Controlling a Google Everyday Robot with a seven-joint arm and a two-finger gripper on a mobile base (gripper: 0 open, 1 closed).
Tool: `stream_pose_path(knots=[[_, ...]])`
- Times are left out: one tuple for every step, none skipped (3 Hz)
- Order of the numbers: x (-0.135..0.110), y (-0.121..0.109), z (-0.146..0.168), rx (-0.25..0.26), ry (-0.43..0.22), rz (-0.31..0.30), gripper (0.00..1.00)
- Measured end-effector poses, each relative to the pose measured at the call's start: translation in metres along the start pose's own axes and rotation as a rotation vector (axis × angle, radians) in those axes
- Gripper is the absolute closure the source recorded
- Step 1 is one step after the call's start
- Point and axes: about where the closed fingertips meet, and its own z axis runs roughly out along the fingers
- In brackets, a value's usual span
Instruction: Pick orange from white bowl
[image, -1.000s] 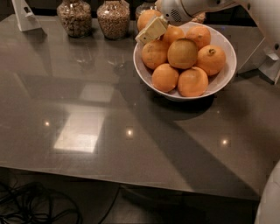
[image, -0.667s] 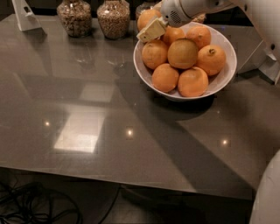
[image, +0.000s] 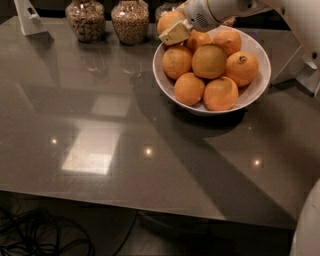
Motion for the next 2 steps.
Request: stream_pose_path(knots=[[0.000, -0.002, -0.007, 0.015, -0.012, -0.002, 1.00], [-0.011, -0.005, -0.023, 0.036, -0.041, -0.021, 1.00]])
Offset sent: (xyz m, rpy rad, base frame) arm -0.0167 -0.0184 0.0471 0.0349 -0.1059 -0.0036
